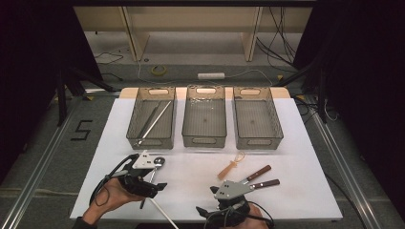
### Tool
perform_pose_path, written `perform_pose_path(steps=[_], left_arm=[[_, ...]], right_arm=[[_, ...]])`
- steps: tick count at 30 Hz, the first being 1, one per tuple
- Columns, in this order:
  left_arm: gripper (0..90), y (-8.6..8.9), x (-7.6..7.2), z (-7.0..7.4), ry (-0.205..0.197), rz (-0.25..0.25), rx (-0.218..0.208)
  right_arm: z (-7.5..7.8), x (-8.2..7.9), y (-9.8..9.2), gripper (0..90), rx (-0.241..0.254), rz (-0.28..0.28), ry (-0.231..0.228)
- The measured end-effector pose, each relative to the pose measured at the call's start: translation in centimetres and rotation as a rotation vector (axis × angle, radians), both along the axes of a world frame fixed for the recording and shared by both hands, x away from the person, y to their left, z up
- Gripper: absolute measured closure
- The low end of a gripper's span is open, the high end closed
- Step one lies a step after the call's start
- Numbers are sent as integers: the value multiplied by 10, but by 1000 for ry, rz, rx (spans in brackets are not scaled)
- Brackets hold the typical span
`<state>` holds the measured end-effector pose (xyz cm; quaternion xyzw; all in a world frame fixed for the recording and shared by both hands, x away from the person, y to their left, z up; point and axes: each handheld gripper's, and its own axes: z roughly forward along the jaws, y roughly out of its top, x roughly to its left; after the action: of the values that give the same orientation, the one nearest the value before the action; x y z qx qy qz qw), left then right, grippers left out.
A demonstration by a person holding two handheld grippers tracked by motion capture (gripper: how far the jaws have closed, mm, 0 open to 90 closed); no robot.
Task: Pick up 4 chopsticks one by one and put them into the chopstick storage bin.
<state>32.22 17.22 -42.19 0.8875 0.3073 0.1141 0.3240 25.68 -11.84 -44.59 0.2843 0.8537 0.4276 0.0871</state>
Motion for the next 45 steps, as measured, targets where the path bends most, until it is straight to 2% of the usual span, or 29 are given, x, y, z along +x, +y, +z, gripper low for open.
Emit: perform_pose_path(steps=[2, 10, 18, 24, 27, 34, 38, 45], left_arm=[[255, -1, -2, -1, 0, 7, -15], [249, -2, -8, -5, -9, 5, -20], [248, -2, -10, -6, -12, 10, -23], [248, -3, -10, -7, -13, 11, -24], [248, -3, -10, -7, -18, 11, -25], [248, -3, -10, -7, -18, 8, -24], [248, -4, -10, -7, -15, 9, -26], [247, -4, -10, -7, -16, 2, -21]], right_arm=[[-2, -3, 6, 286, 6, 23, 17], [-13, -14, 32, 344, -34, 126, 70], [-21, -18, 49, 441, -66, 190, 121], [-27, -19, 62, 499, -104, 223, 149], [-28, -19, 65, 532, -123, 252, 139], [-33, -20, 72, 587, -146, 250, 177], [-36, -20, 74, 609, -172, 263, 174], [-41, -19, 78, 650, -202, 265, 196]])
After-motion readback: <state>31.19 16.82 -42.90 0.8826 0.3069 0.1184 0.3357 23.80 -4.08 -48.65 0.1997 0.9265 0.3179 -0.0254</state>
